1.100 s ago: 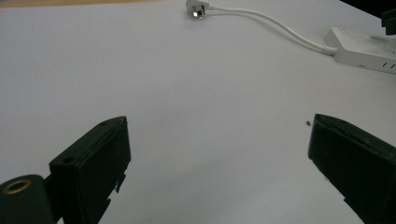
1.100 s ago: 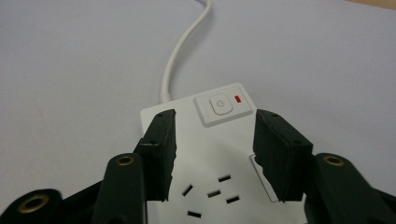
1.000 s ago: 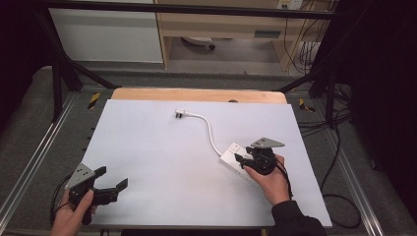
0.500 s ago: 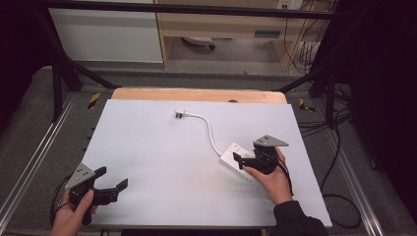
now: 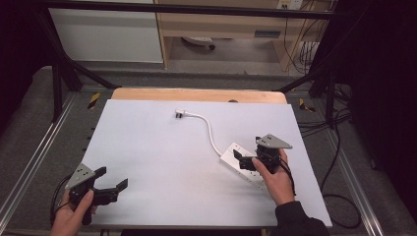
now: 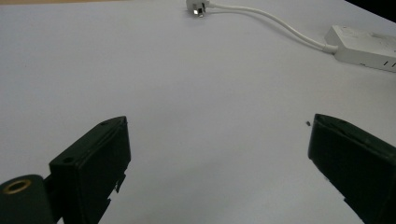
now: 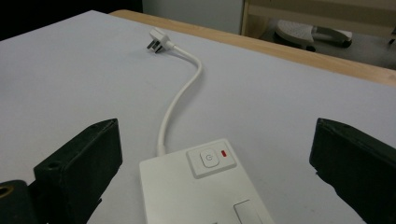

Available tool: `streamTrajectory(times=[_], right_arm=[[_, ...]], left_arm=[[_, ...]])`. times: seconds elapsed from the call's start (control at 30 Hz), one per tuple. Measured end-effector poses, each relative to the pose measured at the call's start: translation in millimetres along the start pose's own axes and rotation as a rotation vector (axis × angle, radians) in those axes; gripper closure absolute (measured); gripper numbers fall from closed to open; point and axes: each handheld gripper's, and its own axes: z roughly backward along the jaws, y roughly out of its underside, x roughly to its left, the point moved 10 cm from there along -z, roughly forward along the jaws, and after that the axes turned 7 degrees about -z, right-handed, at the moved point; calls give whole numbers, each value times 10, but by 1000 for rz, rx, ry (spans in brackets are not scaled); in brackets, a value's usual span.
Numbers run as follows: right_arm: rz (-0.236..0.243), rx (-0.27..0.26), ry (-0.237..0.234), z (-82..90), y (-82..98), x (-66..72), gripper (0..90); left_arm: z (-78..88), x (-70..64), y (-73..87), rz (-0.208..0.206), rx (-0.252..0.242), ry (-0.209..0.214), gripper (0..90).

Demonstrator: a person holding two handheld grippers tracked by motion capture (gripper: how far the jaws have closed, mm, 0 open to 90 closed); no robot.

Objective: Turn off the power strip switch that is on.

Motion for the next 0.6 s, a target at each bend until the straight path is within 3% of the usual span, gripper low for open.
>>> streamTrajectory(times=[0.37, 0.6], right_arm=[[-7, -57, 33, 184, -115, -142, 29], [-33, -64, 76, 329, -91, -394, 29]], left_arm=[[5, 23, 2, -2, 0, -12, 56], [2, 18, 1, -3, 0, -10, 56]])
